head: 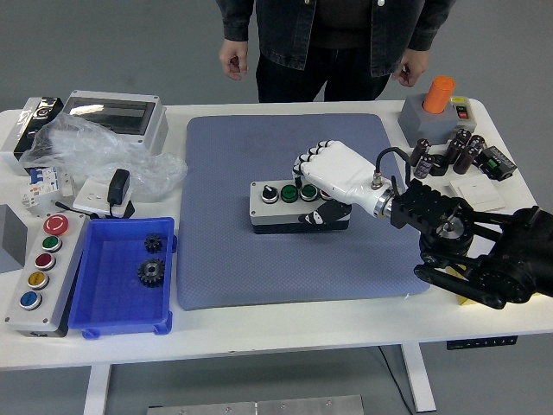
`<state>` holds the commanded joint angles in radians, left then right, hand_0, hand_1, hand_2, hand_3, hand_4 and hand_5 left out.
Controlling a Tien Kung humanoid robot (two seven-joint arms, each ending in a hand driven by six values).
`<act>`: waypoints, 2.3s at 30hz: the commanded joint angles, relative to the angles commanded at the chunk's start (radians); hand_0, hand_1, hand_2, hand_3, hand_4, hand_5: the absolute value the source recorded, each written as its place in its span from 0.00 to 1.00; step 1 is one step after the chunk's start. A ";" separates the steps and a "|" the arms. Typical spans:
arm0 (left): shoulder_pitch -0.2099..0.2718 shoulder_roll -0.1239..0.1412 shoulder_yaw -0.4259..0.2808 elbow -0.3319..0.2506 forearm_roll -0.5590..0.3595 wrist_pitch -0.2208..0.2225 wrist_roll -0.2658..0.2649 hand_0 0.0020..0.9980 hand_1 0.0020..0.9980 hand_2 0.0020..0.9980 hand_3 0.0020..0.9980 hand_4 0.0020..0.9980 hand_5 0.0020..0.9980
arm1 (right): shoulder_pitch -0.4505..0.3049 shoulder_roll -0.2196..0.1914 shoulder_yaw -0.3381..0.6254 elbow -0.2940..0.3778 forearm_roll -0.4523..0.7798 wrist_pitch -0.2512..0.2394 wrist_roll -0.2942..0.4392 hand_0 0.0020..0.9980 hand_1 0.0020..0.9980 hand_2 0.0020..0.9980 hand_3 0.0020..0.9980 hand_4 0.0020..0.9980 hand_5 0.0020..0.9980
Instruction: Pick up the button,place it on the desk,press the button,press the button
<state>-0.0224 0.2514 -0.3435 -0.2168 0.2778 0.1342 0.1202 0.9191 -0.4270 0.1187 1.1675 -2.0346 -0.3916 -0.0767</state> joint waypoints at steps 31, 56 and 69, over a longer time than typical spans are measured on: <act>0.005 -0.006 0.005 0.001 -0.001 0.000 -0.001 0.67 0.69 0.62 0.64 0.64 0.38 | -0.246 -0.182 0.428 0.466 0.137 0.181 -0.241 0.65 0.67 0.68 0.84 0.88 0.38; 0.003 -0.005 0.001 0.000 0.001 0.002 -0.003 0.67 0.69 0.62 0.64 0.63 0.39 | -0.251 -0.177 0.347 0.453 0.102 0.374 -0.442 0.39 0.35 0.21 0.75 0.38 0.00; 0.003 -0.006 0.000 -0.001 0.002 0.004 -0.004 0.67 0.69 0.62 0.64 0.63 0.39 | -0.243 -0.152 0.307 0.392 0.119 0.348 -0.422 0.38 0.35 0.21 0.74 0.38 0.00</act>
<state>-0.0199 0.2457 -0.3433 -0.2177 0.2795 0.1381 0.1165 0.6757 -0.5794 0.4253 1.5599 -1.9157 -0.0437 -0.4984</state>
